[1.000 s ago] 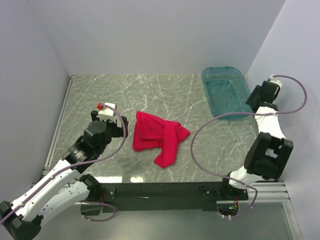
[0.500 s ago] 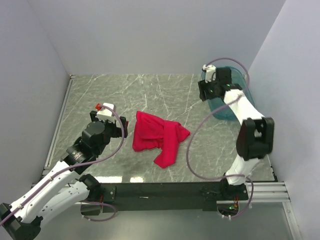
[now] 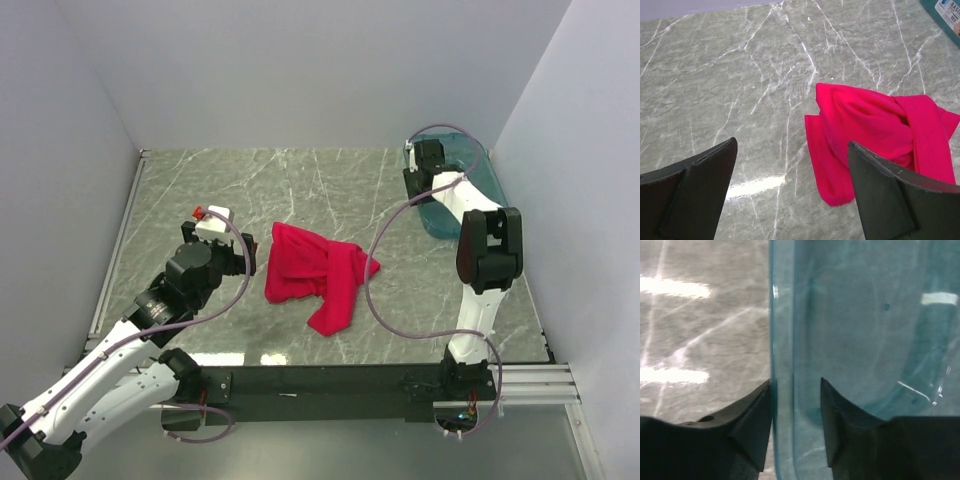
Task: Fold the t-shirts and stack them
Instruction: Flatten the tshirt out
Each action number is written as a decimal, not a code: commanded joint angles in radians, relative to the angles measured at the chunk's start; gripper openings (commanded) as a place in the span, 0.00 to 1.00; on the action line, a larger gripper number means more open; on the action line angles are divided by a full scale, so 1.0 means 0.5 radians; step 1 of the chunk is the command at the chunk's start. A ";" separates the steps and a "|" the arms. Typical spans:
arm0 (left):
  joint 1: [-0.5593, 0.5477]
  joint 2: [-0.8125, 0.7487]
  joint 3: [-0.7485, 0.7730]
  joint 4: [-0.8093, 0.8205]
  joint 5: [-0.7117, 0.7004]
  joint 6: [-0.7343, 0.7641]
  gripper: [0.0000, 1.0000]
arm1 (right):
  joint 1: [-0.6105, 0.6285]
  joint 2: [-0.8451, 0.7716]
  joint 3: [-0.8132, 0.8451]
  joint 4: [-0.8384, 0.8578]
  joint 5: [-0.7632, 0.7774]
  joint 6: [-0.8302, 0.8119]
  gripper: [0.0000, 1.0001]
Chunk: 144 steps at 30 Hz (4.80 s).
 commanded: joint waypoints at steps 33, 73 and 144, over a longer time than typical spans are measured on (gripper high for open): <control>0.010 0.627 -0.086 0.213 0.476 -1.434 0.92 | 0.243 -1.598 -1.250 -0.081 -2.302 -0.953 0.72; 0.013 0.910 -0.215 0.627 0.332 -1.756 0.04 | 1.241 -0.699 -0.953 0.621 0.117 0.446 0.64; 0.452 -0.115 1.426 0.452 0.396 -0.357 0.01 | -0.130 -1.887 1.112 -0.459 -2.301 0.494 0.00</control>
